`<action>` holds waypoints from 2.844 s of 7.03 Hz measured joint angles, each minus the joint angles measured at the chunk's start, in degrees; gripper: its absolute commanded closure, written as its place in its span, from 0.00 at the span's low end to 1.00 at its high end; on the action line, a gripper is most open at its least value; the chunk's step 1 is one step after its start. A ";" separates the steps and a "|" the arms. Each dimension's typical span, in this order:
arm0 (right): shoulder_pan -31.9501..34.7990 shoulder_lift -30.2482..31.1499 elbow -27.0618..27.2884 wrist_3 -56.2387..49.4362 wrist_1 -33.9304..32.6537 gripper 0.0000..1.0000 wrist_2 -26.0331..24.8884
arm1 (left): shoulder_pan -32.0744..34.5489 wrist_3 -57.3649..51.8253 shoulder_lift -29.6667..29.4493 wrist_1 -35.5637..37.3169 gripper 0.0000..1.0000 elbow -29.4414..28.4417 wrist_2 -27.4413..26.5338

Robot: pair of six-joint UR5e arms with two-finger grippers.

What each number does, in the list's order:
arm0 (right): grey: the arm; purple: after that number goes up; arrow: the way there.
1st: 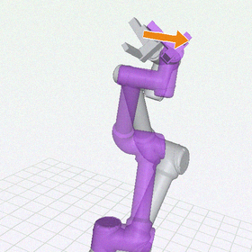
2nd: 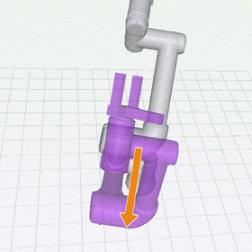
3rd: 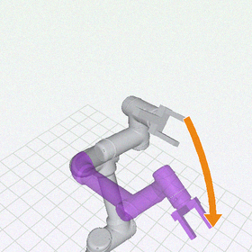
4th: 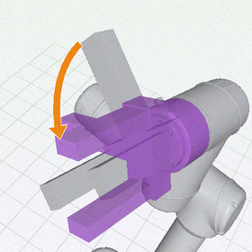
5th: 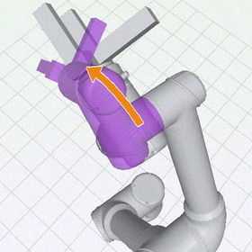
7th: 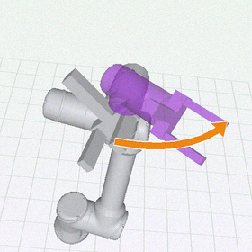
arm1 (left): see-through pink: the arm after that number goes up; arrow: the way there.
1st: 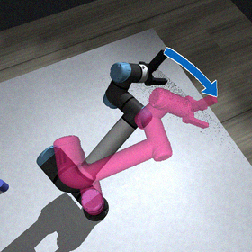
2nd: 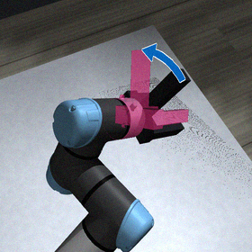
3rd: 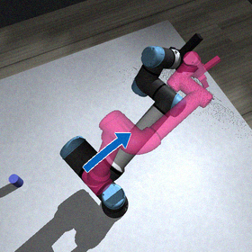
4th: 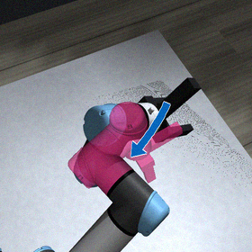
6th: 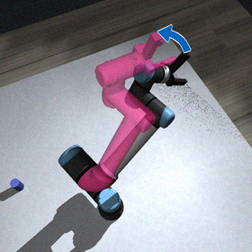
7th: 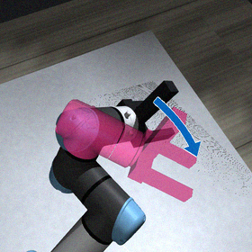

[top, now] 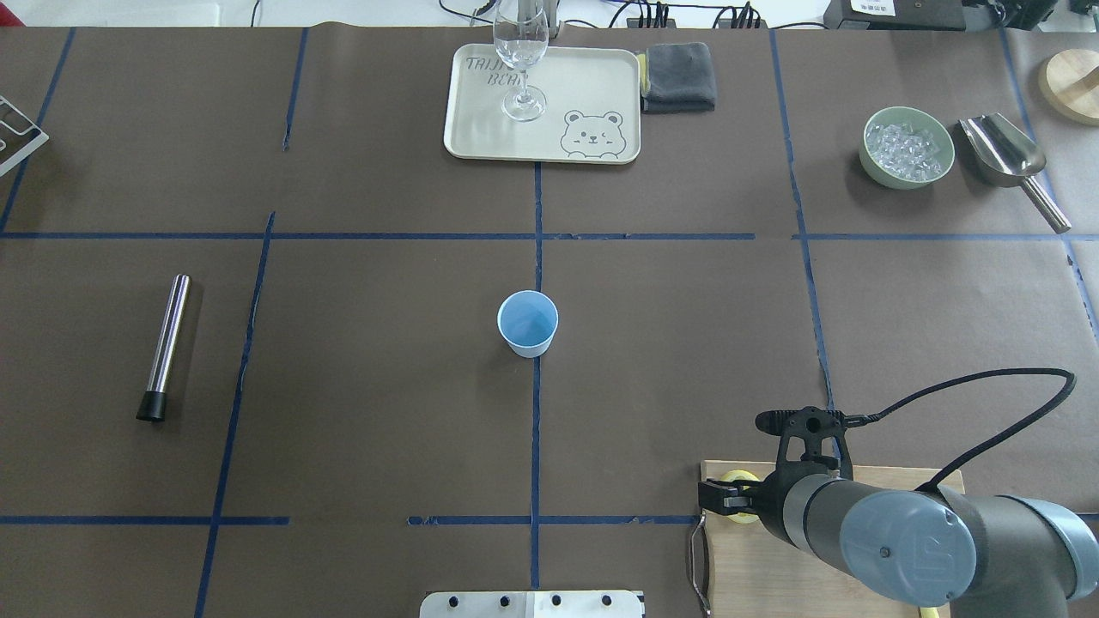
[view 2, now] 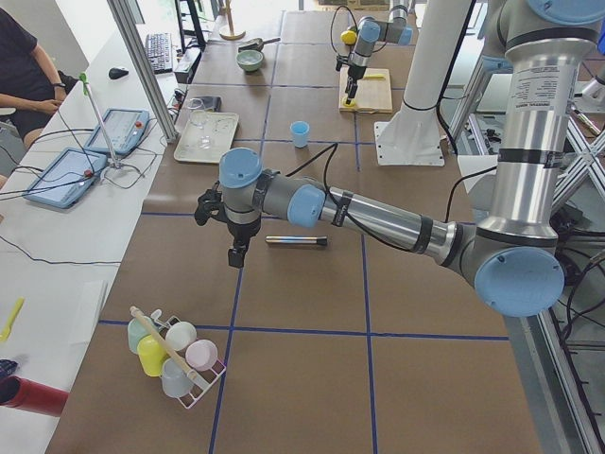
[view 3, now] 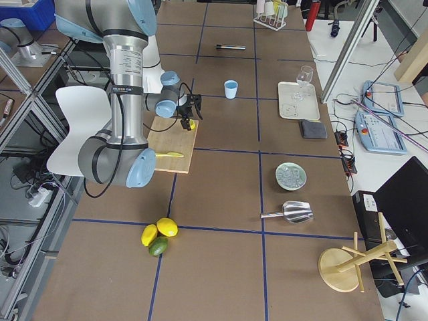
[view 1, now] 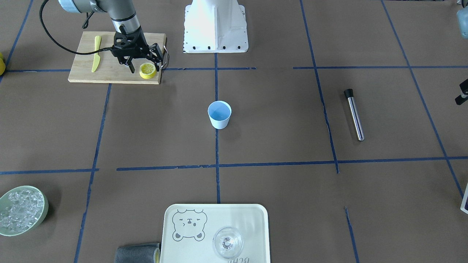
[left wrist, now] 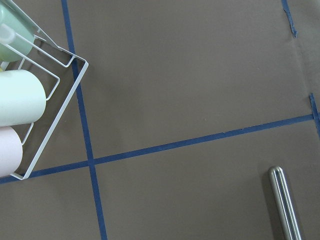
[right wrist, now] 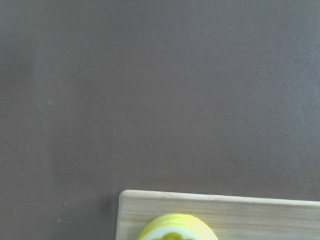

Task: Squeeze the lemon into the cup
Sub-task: 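Lower the right gripper onto the lemon slice and grasp it, then lift the lemon slice and carry it over the blue cup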

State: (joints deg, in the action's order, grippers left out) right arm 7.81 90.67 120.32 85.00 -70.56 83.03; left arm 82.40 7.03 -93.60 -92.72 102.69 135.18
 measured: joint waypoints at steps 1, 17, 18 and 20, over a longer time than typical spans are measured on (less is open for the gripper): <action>0.00 -0.35 -0.43 -0.01 -0.01 0.00 0.02 | -0.01 -0.02 0.00 -0.02 0.00 -0.09 0.00; 4.24 -0.85 0.26 -0.01 -0.10 0.66 4.26 | 0.04 0.02 0.00 0.08 0.00 0.70 0.00; 5.40 -0.71 0.59 -0.03 -0.10 0.66 5.27 | 0.04 0.06 -0.02 0.08 0.00 0.73 0.00; 7.92 -0.31 2.65 -0.09 -0.74 0.65 8.01 | 0.04 0.08 -0.07 0.09 0.00 0.81 0.00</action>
State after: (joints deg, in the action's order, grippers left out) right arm 15.72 90.35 122.97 84.91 -71.30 91.03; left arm 82.44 7.12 -93.67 -92.64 103.50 135.18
